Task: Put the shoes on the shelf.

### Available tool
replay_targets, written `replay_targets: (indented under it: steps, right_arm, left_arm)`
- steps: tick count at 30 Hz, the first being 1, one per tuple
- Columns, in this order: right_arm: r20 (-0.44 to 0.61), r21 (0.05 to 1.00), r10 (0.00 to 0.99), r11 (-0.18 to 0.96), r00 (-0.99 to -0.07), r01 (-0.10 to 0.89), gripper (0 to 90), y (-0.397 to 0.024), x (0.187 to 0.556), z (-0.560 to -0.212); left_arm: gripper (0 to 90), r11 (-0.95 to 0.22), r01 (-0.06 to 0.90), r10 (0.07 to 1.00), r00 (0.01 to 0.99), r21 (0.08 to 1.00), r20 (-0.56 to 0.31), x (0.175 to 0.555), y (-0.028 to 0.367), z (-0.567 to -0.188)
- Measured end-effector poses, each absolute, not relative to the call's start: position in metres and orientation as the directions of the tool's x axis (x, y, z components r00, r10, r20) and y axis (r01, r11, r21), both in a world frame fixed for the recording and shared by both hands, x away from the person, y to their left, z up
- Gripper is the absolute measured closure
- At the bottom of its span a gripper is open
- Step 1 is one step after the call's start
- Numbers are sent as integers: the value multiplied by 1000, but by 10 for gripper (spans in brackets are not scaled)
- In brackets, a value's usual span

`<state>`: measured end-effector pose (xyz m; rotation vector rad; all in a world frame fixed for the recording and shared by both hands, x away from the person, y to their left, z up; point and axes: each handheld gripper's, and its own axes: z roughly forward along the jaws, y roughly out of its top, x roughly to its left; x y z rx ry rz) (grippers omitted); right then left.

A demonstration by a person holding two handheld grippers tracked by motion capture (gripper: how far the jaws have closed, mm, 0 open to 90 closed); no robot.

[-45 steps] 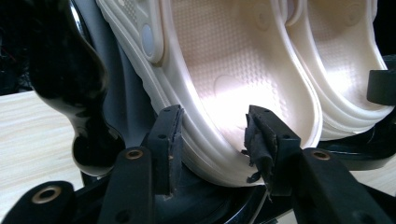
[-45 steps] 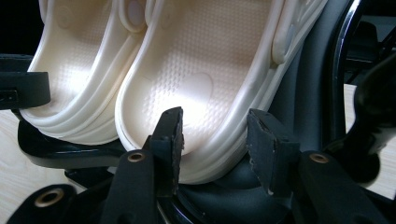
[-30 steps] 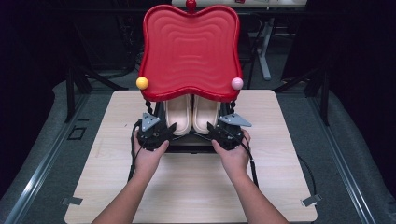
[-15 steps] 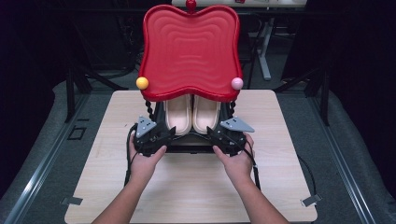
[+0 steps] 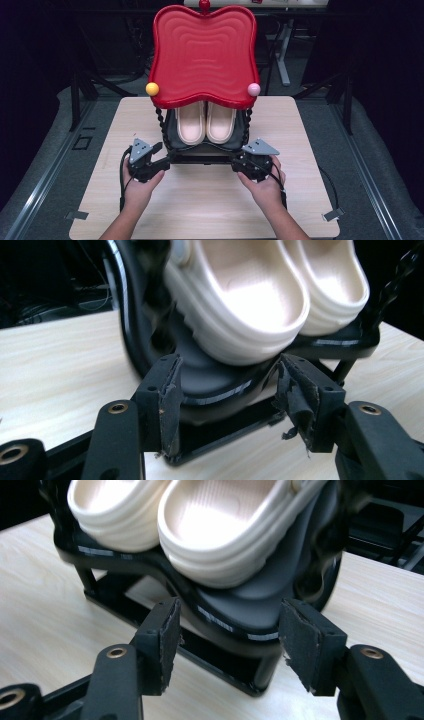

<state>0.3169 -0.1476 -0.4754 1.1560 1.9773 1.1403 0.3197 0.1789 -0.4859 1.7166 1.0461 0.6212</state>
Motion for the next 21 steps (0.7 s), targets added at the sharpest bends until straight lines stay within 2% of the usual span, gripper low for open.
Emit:
replay_targets:
  steps: [7, 14, 21]
  right_arm:
    - [-79, 870, 882, 288, -464, 399, 410, -161, 299, -487]
    - [-74, 880, 898, 263, -434, 396, 410, -179, 284, -502]
    - [-48, 858, 905, 254, -422, 446, 410, -199, 272, -514]
  left_arm:
    - [434, -149, 389, 869, 491, 909, -68, 307, 195, -502]
    - [433, -134, 417, 876, 473, 899, -89, 292, 210, -514]
    - [430, -161, 436, 876, 476, 886, -76, 277, 222, -523]
